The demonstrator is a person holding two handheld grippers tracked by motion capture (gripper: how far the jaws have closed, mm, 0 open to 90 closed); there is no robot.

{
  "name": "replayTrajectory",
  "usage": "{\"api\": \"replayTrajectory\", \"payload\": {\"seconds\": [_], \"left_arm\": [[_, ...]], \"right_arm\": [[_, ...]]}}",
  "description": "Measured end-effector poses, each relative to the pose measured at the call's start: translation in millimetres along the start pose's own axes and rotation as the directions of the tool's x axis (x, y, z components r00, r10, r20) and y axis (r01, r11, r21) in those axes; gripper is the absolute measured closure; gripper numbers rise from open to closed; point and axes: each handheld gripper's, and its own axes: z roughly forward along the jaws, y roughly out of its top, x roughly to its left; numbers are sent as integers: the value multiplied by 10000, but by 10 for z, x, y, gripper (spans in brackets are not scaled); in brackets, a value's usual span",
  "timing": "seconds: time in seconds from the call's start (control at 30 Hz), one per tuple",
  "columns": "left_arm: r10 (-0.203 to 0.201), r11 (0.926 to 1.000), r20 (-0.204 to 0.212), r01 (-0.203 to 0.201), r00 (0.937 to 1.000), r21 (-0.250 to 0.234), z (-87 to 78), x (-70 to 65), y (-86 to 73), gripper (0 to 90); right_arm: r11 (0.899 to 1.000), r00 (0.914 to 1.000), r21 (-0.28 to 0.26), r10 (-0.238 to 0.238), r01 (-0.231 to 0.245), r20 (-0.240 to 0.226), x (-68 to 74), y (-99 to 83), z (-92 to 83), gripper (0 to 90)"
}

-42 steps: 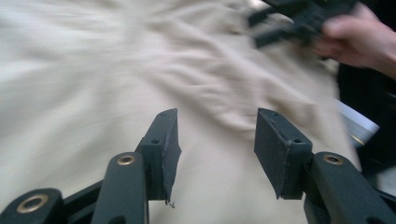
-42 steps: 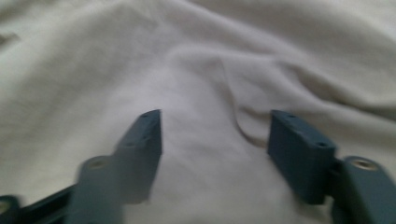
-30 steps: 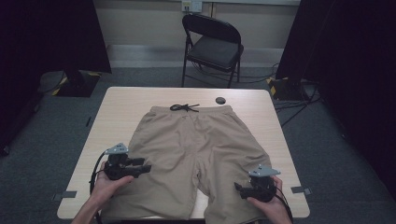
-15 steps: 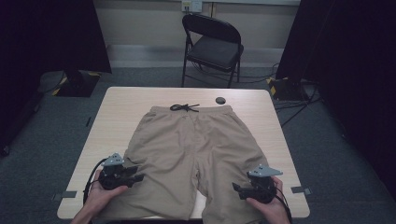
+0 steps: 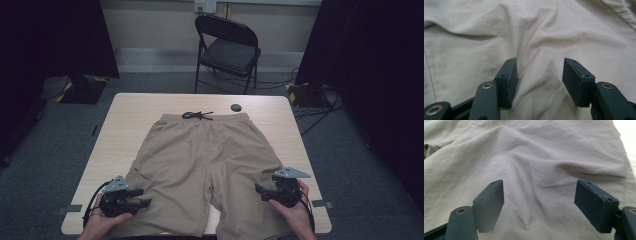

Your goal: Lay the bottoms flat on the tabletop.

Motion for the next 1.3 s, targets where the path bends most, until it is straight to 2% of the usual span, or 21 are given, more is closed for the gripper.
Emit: {"api": "replayTrajectory", "payload": {"seconds": [0.03, 0.23, 0.33, 0.37, 0.43, 0.47, 0.53, 0.67, 0.8, 0.87, 0.93, 0.97, 1.0, 1.07, 1.1, 1.13, 1.17, 1.2, 1.23, 1.27, 1.3], "left_arm": [[153, 9999, -14, -153, 9999, 41, -9, -15, -11, 458], [262, 9996, -20, -262, 9997, 102, -74, -114, -87, 459], [1, 10000, 198, -3, 9998, 86, -87, -76, -88, 465], [-149, 9998, 118, 148, 9998, 126, -85, -56, -70, 466], [-339, 9994, -41, 339, 9994, 77, -81, -13, -30, 407], [-472, 9989, -70, 472, 9989, -59, -92, 15, -10, 409], [-687, 9971, -223, 680, 9974, -333, -135, 75, 31, 403], [-1117, 9910, -480, 1077, 9926, -795, -222, 193, 61, 379], [-1359, 9876, -628, 1301, 9887, -879, -263, 309, 75, 358], [-1361, 9877, -812, 1289, 9874, -882, -264, 363, 126, 354], [-1544, 9838, -790, 1459, 9848, -1044, -255, 409, 203, 350], [-1490, 9847, -834, 1401, 9853, -1039, -247, 429, 253, 347], [-1384, 9867, -902, 1294, 9863, -983, -242, 451, 321, 347], [-1397, 9859, -1000, 1289, 9851, -1072, -245, 499, 400, 335], [-1464, 9846, -1033, 1348, 9838, -1115, -242, 536, 432, 335], [-1534, 9853, -1486, 1396, 9769, -988, -237, 625, 459, 335], [-1534, 9853, -1486, 1396, 9769, -988, -237, 625, 459, 333], [-1860, 9796, -1505, 1713, 9710, -1051, -234, 663, 442, 333], [-2199, 9726, -1612, 2033, 9621, -1131, -240, 703, 388, 332], [-2433, 9658, -1651, 2230, 9558, -1321, -244, 718, 341, 328], [-2554, 9624, -1661, 2341, 9525, -1376, -257, 742, 271, 328]], "right_arm": [[10000, 10000, 0, -10, 10, 40, -15, -4, -6, 234], [9995, 9988, 202, 232, -241, 432, -112, -89, -4, 234], [9983, 9982, 522, 222, -251, 552, -138, -160, 32, 234], [9971, 9983, 700, 269, -306, 525, -145, -181, 53, 234], [9968, 9977, 800, -128, 74, 672, -108, -212, 75, 231], [9959, 9975, 901, -170, 108, 691, -81, -213, 70, 231], [9948, 9971, 949, -434, 374, 622, -52, -239, 48, 232], [9942, 9972, 956, -547, 496, 512, -42, -326, -49, 232], [9943, 9970, 901, -612, 567, 480, -50, -430, -164, 233], [9934, 9978, 1038, -529, 485, 401, -61, -424, -184, 234], [9964, 9999, 848, -65, 52, 148, -105, -388, -190, 235], [9976, 9997, 669, 192, -202, 158, -133, -354, -195, 227], [9982, 9996, 563, 170, -182, 221, -169, -307, -197, 218], [9992, 9979, 206, 318, -330, 556, -261, -165, -208, 202], [9992, 9972, 52, 404, -408, 632, -299, -117, -209, 195], [9986, 9956, -121, 515, -507, 789, -357, -58, -202, 184], [9986, 9956, -121, 515, -507, 789, -357, -58, -202, 184], [9965, 9910, -295, 806, -779, 1065, -488, 22, -145, 168], [9952, 9883, -348, 948, -913, 1191, -554, 28, -99, 168], [9926, 9819, -317, 1203, -1169, 1464, -625, 2, -29, 168], [9898, 9771, -291, 1420, -1392, 1586, -654, -22, 9, 168]]}}
